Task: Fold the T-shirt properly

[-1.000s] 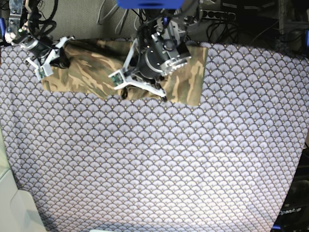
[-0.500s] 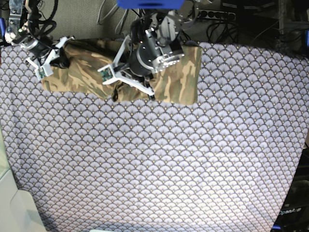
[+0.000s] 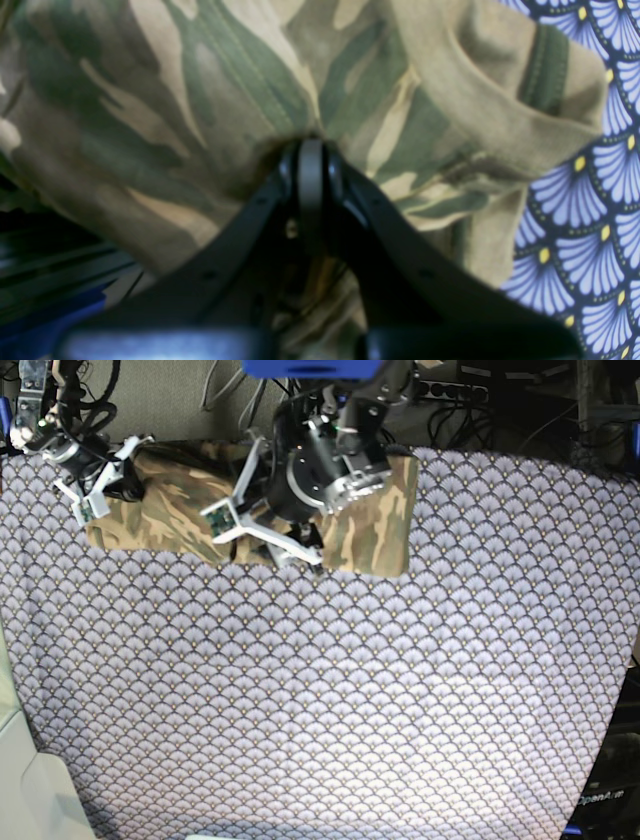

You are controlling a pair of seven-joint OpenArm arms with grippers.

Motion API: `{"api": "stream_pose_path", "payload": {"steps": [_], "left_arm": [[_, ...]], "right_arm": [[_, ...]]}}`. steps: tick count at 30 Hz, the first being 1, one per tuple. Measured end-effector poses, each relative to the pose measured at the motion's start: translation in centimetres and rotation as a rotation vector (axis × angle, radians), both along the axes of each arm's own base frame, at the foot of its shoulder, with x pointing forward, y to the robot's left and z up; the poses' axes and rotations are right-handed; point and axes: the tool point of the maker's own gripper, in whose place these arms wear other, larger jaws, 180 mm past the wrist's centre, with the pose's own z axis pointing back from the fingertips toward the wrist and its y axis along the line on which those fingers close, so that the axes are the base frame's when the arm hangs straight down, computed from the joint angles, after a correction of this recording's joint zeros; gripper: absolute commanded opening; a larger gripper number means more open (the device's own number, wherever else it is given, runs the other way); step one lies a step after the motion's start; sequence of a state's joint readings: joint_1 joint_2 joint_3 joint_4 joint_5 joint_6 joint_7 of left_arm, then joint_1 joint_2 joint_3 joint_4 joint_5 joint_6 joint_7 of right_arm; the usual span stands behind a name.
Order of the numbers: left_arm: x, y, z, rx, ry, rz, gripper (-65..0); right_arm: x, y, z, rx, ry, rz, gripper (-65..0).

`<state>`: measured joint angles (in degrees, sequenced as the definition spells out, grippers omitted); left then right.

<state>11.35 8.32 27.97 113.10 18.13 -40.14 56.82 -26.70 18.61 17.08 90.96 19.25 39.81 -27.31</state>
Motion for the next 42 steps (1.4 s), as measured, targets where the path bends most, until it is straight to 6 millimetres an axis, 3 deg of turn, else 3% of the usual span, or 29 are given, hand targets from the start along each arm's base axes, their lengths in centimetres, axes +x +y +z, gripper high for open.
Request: {"api": "stream_pose_path", "payload": {"steps": [6,9,11,15,17,22,26,32,37,39,42], "left_arm": [[-0.6,-0.9,0.6,-0.064,0.028,-0.022,-32.4],[0.6,0.9,0.2,-0.042,0.022,0.039,-50.1],[2.3,3.7,-0.6,0.008,0.016,0.134,-64.9],[3.8,8.4,-2.1,0.098,0.03,0.272,-64.5],[4.0,9.4,-2.7,0.095,0.047,0.3,-64.5],[2.1,11.7,-7.1,0.198,0.154,0.299,-64.4],[1.5,12.9,-9.2,0.216,0.212,0.306,-64.4],[2.9,15.8,-9.1,0.231,0.205,0.394,-64.4],[3.5,16.1,-8.8,0.232,0.193,0.407,-64.4],[3.4,16.2,-8.8,0.23,0.194,0.411,-64.4],[4.2,16.6,-6.8,0.221,0.136,0.431,-64.2]], "right_arm": [[0.0,0.0,0.0,0.001,-0.001,0.0,-65.0],[0.0,0.0,0.0,0.0,-0.001,0.0,-65.0],[0.0,0.0,0.0,0.001,-0.001,-0.001,-65.0],[0.4,-0.1,0.0,-0.013,-0.001,0.006,-65.0],[0.4,-0.1,0.0,-0.015,-0.002,0.007,-65.0],[0.6,-0.3,0.2,-0.023,-0.004,0.013,-65.0],[0.6,-0.6,0.3,-0.034,0.001,0.021,-65.0],[0.7,-3.6,0.6,-0.098,0.009,-0.036,-65.0],[1.3,-4.4,1.0,-0.117,-0.002,-0.044,-64.8],[1.3,-4.8,1.2,-0.128,-0.001,-0.04,-62.6],[1.3,-5.1,1.3,-0.134,-0.001,-0.043,-54.3]]}}
